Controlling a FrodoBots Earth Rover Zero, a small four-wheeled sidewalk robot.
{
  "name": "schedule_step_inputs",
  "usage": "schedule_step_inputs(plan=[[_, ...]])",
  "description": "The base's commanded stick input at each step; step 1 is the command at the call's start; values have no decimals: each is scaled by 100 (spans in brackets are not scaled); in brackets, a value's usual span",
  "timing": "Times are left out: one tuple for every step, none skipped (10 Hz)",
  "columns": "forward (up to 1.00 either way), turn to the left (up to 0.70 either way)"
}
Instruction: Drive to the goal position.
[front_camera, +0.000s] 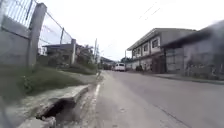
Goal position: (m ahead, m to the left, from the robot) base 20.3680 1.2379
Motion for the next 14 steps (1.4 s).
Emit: schedule_step_inputs(plan=[[70, 0], [70, 0], [70, 0], [70, 0], [70, 0], [70, 0], [70, 0], [70, 0], [70, 0], [70, 0], [70, 0], [70, 0], [70, 0], [70, 0]])
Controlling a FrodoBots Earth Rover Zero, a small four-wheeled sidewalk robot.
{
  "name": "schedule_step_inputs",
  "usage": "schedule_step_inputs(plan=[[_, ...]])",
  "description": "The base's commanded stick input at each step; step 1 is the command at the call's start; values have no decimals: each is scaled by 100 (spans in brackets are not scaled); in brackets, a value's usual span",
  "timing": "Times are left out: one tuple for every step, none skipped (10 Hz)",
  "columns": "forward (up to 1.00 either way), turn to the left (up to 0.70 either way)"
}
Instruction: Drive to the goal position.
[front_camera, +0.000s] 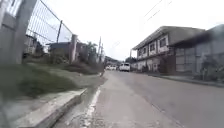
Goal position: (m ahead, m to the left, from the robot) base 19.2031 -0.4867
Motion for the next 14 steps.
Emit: schedule_step_inputs(plan=[[70, 0], [70, 0], [70, 0], [70, 0], [70, 0], [70, 0], [70, 0], [70, 0], [70, 0], [70, 0], [70, -1], [70, -4], [70, -30], [70, -34]])
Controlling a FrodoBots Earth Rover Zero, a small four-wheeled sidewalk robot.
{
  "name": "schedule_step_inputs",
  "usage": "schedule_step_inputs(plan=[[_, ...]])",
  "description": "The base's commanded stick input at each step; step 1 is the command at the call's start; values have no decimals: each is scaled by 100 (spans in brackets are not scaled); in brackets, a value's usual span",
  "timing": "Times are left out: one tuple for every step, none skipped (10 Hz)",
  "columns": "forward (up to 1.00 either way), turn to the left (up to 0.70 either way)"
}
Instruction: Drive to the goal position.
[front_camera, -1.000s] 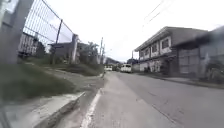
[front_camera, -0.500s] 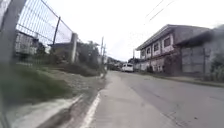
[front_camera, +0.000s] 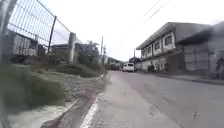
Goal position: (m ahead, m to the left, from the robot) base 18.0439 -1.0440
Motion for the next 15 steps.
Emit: schedule_step_inputs(plan=[[70, -34], [70, -34], [70, -29], [70, -14], [70, 0], [70, 0], [70, 0], [70, 0], [70, 0], [70, 0], [70, 0], [70, 0], [70, 0], [70, 0], [70, 0]])
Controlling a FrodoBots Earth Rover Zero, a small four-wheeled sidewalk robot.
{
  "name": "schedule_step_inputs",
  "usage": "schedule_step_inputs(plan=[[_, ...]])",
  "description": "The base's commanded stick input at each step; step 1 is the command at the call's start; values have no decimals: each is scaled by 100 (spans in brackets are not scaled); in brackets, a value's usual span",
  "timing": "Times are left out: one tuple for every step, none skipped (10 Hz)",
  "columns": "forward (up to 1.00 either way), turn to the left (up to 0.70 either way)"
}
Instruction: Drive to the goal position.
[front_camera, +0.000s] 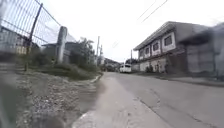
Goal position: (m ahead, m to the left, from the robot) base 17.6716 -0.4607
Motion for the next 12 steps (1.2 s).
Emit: schedule_step_inputs(plan=[[70, 0], [70, 0], [70, 0], [70, 0], [70, 0], [70, 0], [70, 0], [70, 0], [70, 0], [70, 0], [70, 0], [70, 0]])
